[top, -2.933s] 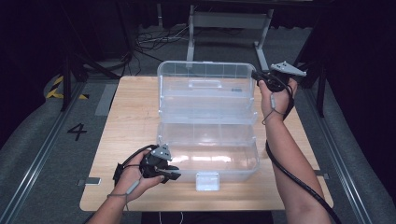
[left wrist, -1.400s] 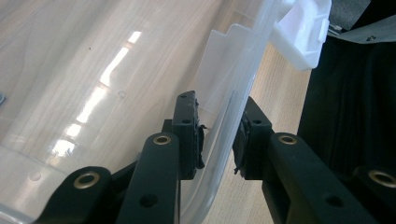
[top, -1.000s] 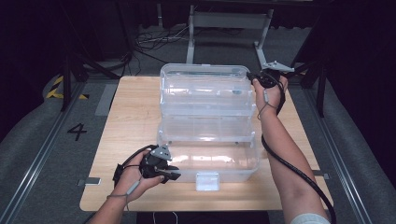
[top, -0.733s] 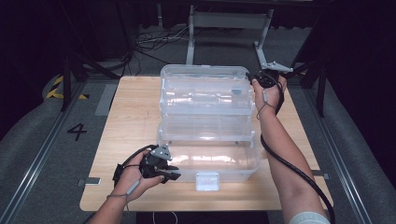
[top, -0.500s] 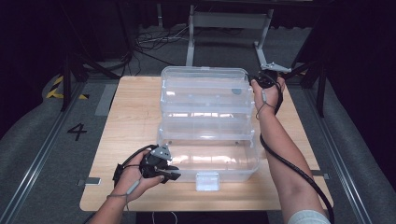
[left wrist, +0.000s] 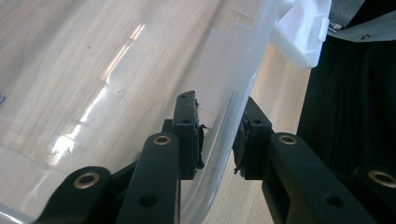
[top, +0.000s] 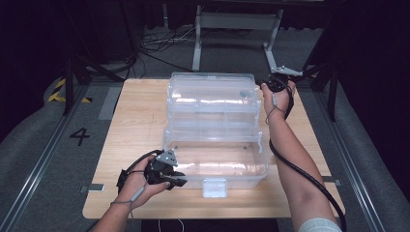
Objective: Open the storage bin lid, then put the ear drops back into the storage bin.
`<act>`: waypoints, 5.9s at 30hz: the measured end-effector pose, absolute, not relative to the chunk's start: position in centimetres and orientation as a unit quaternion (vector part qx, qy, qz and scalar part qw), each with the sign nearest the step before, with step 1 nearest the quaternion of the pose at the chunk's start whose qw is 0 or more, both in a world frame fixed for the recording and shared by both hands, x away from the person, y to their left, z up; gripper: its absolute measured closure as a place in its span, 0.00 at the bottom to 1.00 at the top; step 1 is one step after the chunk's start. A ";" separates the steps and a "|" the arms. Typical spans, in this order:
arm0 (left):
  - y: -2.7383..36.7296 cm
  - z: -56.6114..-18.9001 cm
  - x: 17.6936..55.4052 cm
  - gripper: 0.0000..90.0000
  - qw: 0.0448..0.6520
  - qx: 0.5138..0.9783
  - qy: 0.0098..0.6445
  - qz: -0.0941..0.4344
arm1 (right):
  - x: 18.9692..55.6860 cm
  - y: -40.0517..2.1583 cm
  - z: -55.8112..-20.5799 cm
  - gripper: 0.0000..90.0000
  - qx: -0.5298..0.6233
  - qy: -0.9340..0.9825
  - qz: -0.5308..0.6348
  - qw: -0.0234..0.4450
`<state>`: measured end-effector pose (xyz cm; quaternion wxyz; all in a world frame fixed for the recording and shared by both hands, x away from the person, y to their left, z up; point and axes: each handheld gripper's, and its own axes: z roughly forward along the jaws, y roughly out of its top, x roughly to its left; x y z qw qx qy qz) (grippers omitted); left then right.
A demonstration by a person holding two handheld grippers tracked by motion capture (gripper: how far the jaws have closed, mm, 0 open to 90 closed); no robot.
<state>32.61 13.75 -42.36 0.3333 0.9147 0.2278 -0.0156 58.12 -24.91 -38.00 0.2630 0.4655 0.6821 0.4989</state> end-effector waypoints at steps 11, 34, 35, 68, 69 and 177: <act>13.8 -42.2 32.8 0.82 0.332 0.916 0.223 -0.027 | 56.5 -26.2 -36.5 0.85 0.458 0.674 0.519 0.258; 17.2 -37.7 33.9 0.60 0.398 0.889 0.224 -0.002 | 48.4 -31.7 -33.0 0.55 0.426 0.688 0.533 0.248; 17.5 -37.6 33.9 0.59 0.398 0.889 0.226 0.001 | 47.6 -32.0 -32.9 0.54 0.419 0.692 0.534 0.246; 20.9 -37.7 34.5 0.55 0.389 0.872 0.295 0.024 | 39.7 -34.5 -35.4 0.48 0.376 0.757 0.495 0.203; 20.9 -37.7 34.5 0.54 0.390 0.872 0.295 0.025 | 39.6 -34.5 -35.4 0.48 0.376 0.757 0.496 0.202; 23.4 -38.0 34.1 0.52 0.395 0.851 0.344 0.038 | 40.7 -32.3 -35.6 0.67 0.298 0.879 0.351 0.125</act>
